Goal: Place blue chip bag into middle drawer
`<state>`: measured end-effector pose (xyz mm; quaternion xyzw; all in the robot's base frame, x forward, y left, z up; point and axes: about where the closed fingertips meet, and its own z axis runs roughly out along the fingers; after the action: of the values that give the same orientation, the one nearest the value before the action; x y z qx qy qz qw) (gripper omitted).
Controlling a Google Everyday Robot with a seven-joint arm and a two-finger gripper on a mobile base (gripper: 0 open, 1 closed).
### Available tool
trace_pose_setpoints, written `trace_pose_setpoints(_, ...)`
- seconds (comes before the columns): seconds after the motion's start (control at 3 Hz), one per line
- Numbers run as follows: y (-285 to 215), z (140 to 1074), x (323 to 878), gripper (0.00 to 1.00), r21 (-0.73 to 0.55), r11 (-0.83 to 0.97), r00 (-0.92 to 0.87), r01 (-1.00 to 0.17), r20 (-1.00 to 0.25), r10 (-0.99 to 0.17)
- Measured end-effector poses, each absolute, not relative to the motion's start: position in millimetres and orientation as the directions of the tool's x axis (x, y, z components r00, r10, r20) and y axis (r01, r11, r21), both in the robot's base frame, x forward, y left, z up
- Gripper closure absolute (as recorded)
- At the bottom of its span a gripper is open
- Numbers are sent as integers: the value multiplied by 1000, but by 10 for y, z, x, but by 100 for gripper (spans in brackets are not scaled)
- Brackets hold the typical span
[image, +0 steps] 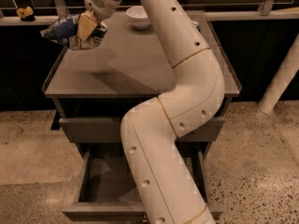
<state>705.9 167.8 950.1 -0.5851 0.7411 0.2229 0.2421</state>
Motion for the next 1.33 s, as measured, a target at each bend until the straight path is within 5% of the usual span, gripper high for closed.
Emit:
trace_pose_setpoints(0.67, 1789, 9637, 6789, 100, 253, 304, -395, -918, -559, -729)
trace_pose_setpoints(1.33, 1793, 9595, 6777, 100, 309, 351, -467, -884, -551, -691)
